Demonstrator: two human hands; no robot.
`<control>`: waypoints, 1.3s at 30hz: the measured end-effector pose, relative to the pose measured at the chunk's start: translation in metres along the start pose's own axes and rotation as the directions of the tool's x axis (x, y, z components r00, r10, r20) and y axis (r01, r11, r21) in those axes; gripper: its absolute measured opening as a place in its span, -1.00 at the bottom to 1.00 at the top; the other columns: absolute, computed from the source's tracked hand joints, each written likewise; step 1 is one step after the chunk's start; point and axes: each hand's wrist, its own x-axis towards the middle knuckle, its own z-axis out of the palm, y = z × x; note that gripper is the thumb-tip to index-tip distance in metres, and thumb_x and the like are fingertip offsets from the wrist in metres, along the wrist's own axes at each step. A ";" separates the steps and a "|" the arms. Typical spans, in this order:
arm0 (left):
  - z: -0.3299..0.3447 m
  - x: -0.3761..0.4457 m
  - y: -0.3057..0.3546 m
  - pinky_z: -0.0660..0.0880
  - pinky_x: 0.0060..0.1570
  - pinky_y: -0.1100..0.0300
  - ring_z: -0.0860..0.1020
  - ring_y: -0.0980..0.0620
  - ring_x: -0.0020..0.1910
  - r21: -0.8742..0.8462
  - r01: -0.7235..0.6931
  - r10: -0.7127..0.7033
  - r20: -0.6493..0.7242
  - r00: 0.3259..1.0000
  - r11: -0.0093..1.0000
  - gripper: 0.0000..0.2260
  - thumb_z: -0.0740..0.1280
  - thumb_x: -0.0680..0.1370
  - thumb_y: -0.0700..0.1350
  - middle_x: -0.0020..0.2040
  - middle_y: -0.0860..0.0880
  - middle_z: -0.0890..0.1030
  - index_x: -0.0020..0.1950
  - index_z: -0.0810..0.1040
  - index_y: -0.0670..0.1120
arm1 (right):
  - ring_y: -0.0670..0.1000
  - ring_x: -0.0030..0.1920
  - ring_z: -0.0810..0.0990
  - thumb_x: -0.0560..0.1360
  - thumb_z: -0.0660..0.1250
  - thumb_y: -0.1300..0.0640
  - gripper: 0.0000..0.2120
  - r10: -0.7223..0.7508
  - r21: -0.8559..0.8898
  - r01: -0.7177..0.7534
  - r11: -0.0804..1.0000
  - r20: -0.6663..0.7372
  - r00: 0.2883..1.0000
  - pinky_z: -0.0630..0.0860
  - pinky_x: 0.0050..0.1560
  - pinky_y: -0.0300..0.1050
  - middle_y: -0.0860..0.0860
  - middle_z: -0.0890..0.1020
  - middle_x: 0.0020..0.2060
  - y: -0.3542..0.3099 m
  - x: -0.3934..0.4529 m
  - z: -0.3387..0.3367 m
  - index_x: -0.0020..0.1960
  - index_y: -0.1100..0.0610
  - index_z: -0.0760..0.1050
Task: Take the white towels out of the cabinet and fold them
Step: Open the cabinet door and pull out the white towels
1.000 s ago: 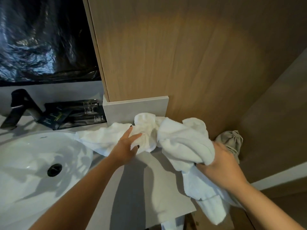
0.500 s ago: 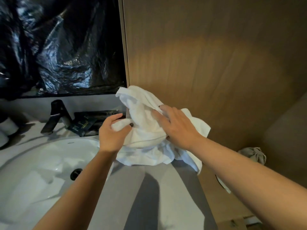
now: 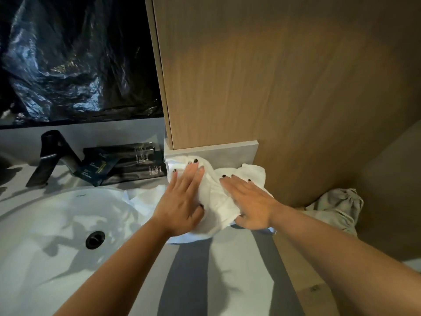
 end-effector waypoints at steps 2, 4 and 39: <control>0.015 -0.004 -0.008 -0.16 0.56 -0.08 -0.15 -0.01 0.60 -0.100 0.084 -0.075 0.096 0.993 0.991 -0.23 0.00 0.52 0.26 0.62 -0.04 -0.14 0.62 -0.06 -0.11 | 0.05 0.57 -0.29 0.43 0.29 -0.31 0.02 0.038 0.004 -0.039 0.999 0.052 0.998 -0.18 0.54 0.15 -0.06 -0.21 0.59 0.002 0.002 0.010 0.55 -0.13 -0.38; 0.030 -0.014 -0.014 -0.16 0.57 0.01 -0.14 0.04 0.60 -0.203 0.172 -0.139 0.167 0.976 0.964 -0.21 0.00 0.51 0.33 0.61 0.03 -0.19 0.62 -0.14 -0.03 | 0.08 0.56 -0.33 0.42 0.26 -0.38 0.04 0.067 -0.019 -0.066 0.998 0.065 0.996 -0.15 0.53 0.19 -0.06 -0.25 0.58 0.003 0.007 0.019 0.54 -0.13 -0.42; 0.038 -0.026 0.055 0.06 0.55 0.07 0.00 -0.04 0.60 -0.108 0.489 -0.494 -0.023 0.869 0.865 -0.11 0.43 0.51 0.01 0.63 -0.05 -0.02 0.62 -0.11 -0.10 | 0.14 0.56 0.13 0.52 0.34 -0.06 -0.22 -0.023 -0.063 0.008 0.998 -0.232 0.972 0.24 0.47 0.16 0.08 0.15 0.57 0.027 -0.049 0.026 0.59 0.17 0.08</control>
